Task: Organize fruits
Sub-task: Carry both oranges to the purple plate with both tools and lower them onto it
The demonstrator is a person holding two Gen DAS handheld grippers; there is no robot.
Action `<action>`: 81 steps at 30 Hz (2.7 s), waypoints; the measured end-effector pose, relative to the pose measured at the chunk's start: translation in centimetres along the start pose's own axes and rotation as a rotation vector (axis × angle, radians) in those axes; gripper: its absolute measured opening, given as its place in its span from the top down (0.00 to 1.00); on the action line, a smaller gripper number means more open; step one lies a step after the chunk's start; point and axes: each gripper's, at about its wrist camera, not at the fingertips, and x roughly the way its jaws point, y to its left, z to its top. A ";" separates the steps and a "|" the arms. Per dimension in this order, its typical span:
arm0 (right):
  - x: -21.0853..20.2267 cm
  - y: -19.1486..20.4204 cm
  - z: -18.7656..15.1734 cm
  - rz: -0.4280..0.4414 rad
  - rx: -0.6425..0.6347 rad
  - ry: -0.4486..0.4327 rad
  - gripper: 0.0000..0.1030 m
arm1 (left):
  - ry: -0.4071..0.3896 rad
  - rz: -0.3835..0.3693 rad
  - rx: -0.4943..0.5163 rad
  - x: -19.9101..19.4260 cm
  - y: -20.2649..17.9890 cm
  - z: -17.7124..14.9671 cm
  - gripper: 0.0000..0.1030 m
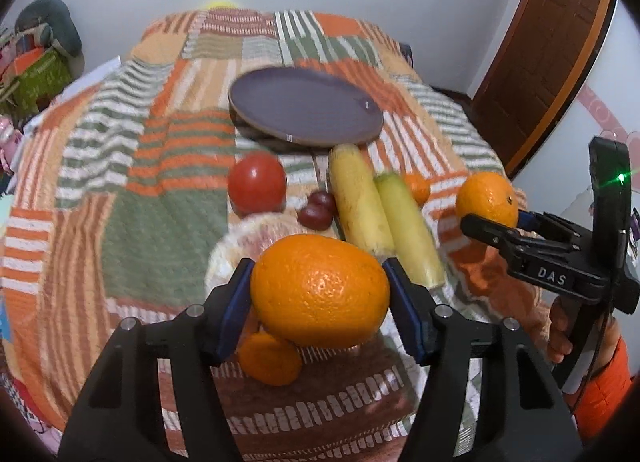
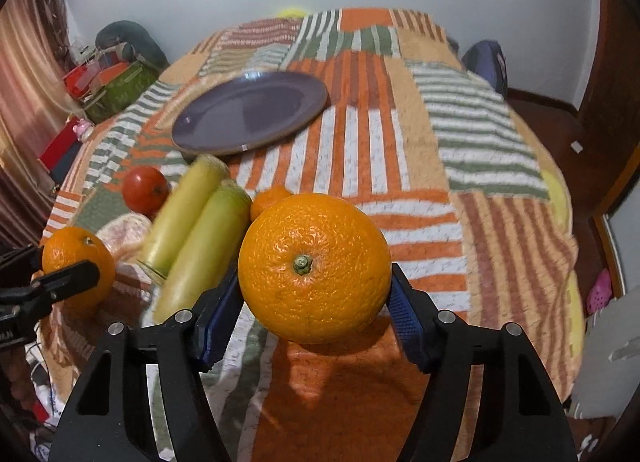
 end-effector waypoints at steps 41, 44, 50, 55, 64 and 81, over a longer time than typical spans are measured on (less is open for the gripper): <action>0.4 3.3 11.4 -0.031 -0.124 -0.263 0.36 | -0.282 0.088 0.016 -0.2 2.2 13.7 0.38; 1.7 3.3 12.2 -0.037 -0.136 -0.256 0.36 | -0.272 0.091 0.007 1.1 2.8 14.7 0.38; 4.3 3.4 13.4 -0.039 -0.155 -0.233 0.36 | -0.245 0.119 0.003 4.2 3.7 16.5 0.38; 6.8 3.5 14.3 -0.036 -0.168 -0.186 0.36 | -0.199 0.140 0.010 7.1 4.4 17.6 0.38; 10.6 3.7 14.8 -0.038 -0.200 -0.089 0.36 | -0.101 0.164 0.015 11.9 5.8 18.3 0.38; 14.9 4.0 15.5 -0.016 -0.247 0.066 0.35 | 0.010 0.108 0.001 16.2 6.6 19.3 0.38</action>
